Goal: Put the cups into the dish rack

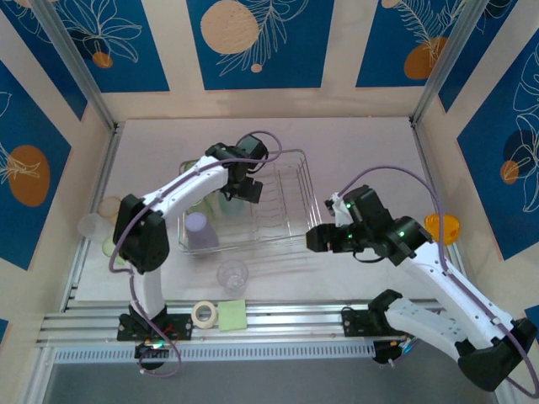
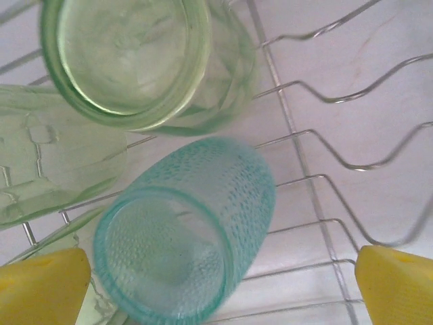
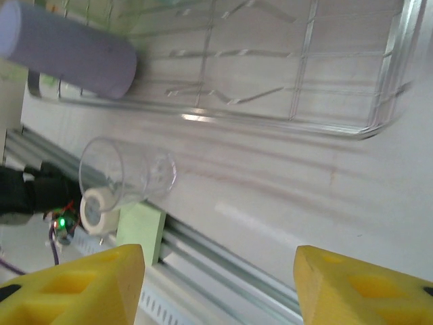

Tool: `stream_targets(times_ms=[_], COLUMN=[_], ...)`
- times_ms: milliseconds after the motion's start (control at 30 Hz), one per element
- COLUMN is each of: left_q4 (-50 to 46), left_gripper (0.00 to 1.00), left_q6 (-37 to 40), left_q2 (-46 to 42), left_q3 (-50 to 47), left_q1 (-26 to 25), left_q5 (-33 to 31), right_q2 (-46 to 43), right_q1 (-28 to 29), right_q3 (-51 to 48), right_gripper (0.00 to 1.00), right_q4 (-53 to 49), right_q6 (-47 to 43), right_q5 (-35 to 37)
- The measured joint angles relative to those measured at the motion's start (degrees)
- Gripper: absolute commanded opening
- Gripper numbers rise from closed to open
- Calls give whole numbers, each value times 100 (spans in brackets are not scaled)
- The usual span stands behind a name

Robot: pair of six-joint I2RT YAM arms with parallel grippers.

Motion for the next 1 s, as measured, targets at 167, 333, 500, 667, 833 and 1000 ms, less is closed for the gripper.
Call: stream_targets(times_ms=[167, 333, 500, 667, 833, 1000], left_q4=[413, 1307, 2031, 2026, 1696, 1532], left_gripper=[100, 100, 100, 100, 100, 100], left_q6=[0, 0, -31, -201, -387, -551], left_q2=[-1110, -3233, -5838, -7464, -8131, -8507], left_q3=[-555, -2133, -3856, -4688, -5108, -5300], left_q1=[-122, -225, -225, -225, -225, -225], left_q5=[33, 50, 125, 216, 251, 251], right_q2=[549, 1683, 2721, 3624, 4494, 4996], right_q1=[1086, 1891, 2389, 2660, 2848, 3067], right_q3=[17, 422, 1115, 1897, 2627, 3036], right_gripper=[60, 59, 59, 59, 58, 57], right_q4=[151, 247, 310, 365, 278, 57], right_q6=[420, 640, 658, 564, 376, 225], right_q5=[308, 542, 752, 802, 920, 1054])
